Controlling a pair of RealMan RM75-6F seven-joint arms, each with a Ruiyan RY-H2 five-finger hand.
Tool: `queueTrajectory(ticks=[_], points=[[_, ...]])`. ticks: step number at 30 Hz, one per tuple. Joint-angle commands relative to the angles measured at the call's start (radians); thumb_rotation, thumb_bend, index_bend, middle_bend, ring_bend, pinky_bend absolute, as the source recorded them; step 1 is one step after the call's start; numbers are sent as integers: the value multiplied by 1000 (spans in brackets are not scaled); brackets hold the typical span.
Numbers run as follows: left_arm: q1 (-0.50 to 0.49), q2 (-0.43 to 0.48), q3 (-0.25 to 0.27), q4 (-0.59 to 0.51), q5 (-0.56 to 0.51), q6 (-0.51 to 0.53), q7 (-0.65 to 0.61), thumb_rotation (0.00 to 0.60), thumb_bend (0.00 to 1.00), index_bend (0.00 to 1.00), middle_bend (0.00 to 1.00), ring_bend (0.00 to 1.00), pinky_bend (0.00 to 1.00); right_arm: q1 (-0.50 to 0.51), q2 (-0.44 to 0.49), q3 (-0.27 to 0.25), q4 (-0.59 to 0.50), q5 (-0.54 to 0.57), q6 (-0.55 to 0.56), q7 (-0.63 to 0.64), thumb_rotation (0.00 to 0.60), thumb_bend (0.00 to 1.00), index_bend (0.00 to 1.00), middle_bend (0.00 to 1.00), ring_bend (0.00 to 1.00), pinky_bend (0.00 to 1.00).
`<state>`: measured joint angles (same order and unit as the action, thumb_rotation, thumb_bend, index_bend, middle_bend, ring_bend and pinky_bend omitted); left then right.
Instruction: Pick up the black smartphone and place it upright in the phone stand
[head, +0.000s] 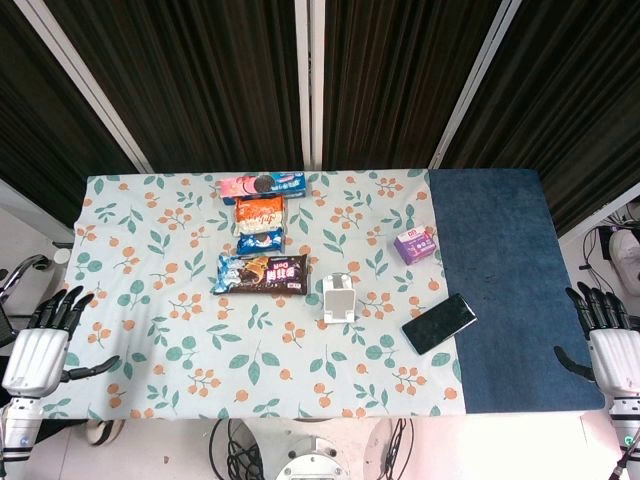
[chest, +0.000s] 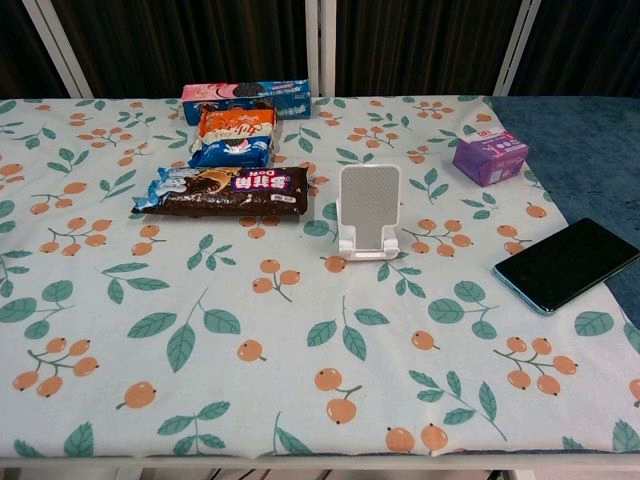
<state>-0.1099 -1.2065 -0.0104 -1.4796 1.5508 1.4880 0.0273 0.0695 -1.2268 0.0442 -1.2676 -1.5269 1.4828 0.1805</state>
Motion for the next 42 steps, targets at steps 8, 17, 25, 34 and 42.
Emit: queueTrajectory(ticks=[8, 17, 25, 34, 42], points=[[-4, 2, 1, -4, 4, -4, -1, 295, 0, 106, 40, 49, 138, 3, 8, -1, -11, 1, -8, -10, 600, 153, 0, 0, 0, 0], [-9, 4, -1, -11, 5, -10, -1, 294, 0, 107, 40, 49, 138, 23, 56, -15, -54, -40, -19, -69, 600, 150, 0, 0, 0, 0], [-15, 0, -1, -9, 4, -21, 6, 301, 0, 107, 40, 50, 138, 153, 252, -64, -264, -86, -276, -367, 600, 39, 0, 0, 0, 0], [-12, -5, 9, -10, 5, -26, 6, 313, 0, 107, 40, 50, 138, 322, 245, -63, -288, -103, -535, -569, 600, 19, 0, 0, 0, 0], [-5, -6, 13, -6, 1, -23, -1, 318, 0, 107, 40, 49, 138, 383, 159, -38, -265, -54, -603, -601, 600, 15, 0, 0, 0, 0]])
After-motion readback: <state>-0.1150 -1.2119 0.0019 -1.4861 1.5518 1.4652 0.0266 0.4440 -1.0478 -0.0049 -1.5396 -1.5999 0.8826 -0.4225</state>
